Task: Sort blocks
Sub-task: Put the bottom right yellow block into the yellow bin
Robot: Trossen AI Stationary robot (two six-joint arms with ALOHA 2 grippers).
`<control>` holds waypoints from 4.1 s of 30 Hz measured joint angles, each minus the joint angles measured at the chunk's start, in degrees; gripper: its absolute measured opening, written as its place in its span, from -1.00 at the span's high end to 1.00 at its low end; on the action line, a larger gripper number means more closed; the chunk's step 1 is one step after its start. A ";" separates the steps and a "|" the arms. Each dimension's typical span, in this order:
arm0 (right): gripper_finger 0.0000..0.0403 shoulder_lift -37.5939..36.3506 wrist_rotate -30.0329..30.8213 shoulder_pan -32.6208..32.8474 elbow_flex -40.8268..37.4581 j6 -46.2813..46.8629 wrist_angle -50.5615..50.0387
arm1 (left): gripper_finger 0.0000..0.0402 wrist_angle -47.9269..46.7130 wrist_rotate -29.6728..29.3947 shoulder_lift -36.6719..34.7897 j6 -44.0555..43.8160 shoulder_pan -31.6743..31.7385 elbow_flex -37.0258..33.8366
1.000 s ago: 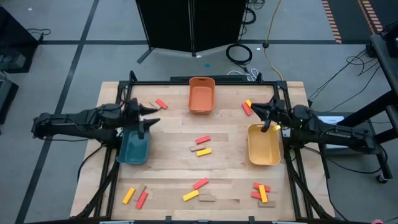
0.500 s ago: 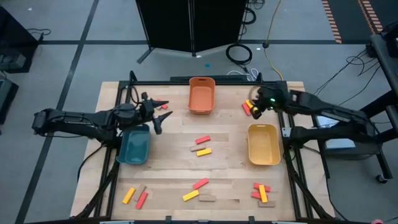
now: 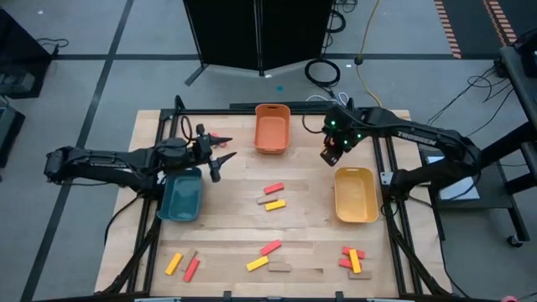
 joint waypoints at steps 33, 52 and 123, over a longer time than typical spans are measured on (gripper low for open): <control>0.43 5.05 -13.31 56.78 4.16 79.13 6.62 | -0.10 22.69 8.42 7.65 2.73 0.40 3.02; -0.01 19.91 -14.53 63.23 4.13 78.39 4.18 | -0.10 28.58 16.62 7.70 4.55 0.26 3.02; 0.15 25.93 -2.77 72.70 -6.75 95.50 15.09 | -0.10 26.89 16.56 7.70 5.30 0.25 3.02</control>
